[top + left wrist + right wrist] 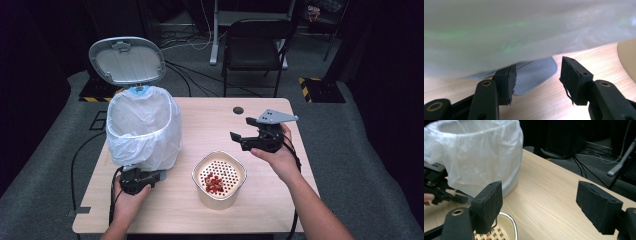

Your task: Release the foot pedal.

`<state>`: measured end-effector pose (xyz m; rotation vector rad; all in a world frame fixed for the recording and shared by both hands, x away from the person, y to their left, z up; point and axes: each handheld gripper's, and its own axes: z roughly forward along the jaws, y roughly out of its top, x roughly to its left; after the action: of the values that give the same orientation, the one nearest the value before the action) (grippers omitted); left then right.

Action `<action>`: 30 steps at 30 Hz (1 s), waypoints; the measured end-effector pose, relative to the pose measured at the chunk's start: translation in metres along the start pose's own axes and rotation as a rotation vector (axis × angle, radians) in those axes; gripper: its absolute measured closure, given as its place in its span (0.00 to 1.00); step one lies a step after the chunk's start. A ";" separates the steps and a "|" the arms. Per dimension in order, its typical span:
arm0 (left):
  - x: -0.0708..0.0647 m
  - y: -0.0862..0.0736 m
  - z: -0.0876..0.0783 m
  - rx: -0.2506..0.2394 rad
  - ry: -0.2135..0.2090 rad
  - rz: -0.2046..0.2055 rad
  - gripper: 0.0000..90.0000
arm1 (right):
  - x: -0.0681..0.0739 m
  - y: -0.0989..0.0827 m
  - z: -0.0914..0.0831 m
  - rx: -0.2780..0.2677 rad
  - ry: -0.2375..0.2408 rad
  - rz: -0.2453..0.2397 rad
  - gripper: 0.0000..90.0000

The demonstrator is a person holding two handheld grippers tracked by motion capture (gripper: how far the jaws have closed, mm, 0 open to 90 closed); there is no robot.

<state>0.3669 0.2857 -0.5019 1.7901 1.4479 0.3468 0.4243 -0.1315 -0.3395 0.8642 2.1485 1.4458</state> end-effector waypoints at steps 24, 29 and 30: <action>0.030 -0.020 -0.027 -0.026 0.048 0.075 0.41 | -0.014 -0.108 -0.029 0.051 -0.148 0.086 0.25; 0.036 -0.023 -0.025 -0.039 0.070 0.080 0.39 | -0.016 -0.130 -0.024 0.097 -0.169 0.114 0.26; 0.040 -0.024 -0.025 -0.024 0.082 0.091 0.39 | -0.017 -0.133 -0.023 0.101 -0.168 0.114 0.26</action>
<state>0.3461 0.3330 -0.5127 1.8445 1.4153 0.4878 0.3866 -0.1948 -0.4539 1.1203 2.0900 1.2758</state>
